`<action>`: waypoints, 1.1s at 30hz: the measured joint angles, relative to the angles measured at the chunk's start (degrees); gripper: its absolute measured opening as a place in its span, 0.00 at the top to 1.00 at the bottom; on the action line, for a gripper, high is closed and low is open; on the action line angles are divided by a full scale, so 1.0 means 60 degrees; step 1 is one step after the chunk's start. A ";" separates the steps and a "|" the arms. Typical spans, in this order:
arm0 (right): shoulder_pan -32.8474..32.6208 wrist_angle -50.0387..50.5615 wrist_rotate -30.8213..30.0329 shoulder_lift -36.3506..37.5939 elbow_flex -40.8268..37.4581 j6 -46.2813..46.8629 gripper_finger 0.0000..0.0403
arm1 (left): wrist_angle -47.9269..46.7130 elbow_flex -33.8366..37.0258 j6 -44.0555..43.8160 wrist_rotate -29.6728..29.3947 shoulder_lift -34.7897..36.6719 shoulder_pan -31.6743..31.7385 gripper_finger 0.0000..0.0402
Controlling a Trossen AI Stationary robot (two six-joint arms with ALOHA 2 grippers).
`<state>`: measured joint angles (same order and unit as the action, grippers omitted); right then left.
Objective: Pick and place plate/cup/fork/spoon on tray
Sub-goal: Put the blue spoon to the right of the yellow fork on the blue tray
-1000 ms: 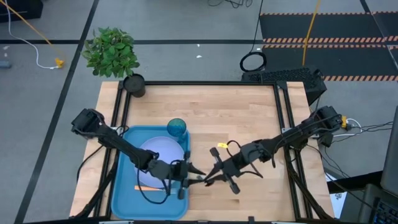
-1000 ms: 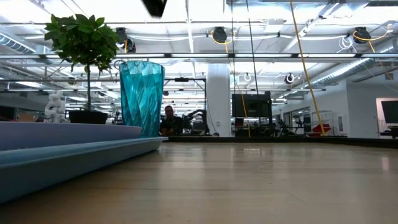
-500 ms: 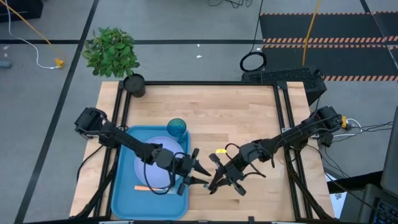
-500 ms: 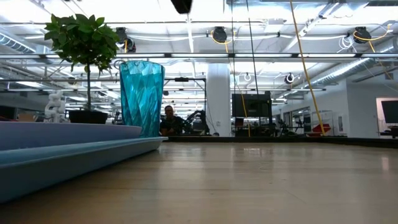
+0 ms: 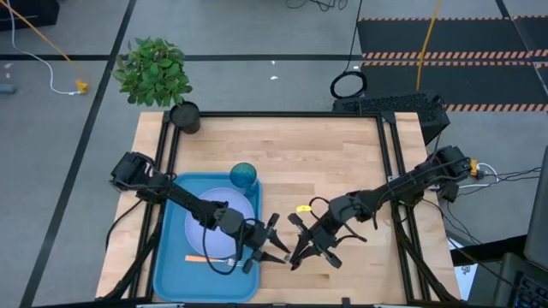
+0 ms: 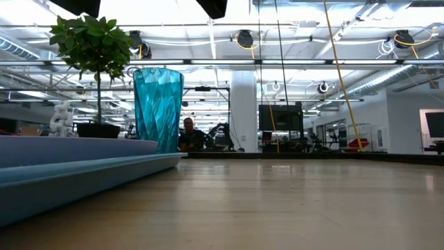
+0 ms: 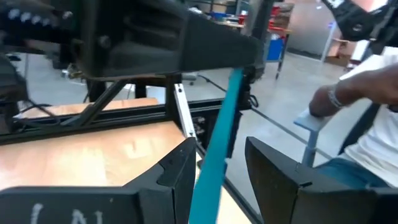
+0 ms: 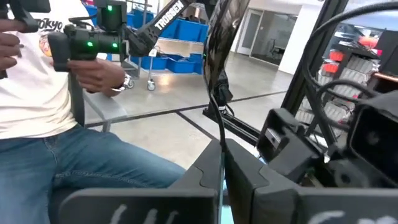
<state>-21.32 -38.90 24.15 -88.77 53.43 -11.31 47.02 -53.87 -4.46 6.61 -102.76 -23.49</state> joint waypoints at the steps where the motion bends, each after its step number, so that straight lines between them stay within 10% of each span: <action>1: -0.0002 0.0015 0.0000 -0.0002 0.0000 0.0007 1.00 | 0.0040 0.0000 0.0043 0.0122 -0.0002 0.0000 0.64; 33: 0.0433 0.0815 -0.0206 -0.0183 0.0011 -0.0049 0.99 | 0.0487 -0.0004 0.1128 0.1069 -0.0514 0.0217 0.64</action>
<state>-18.72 -34.02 22.92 -89.87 53.50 -11.60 49.94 -53.89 2.31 13.02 -105.84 -22.19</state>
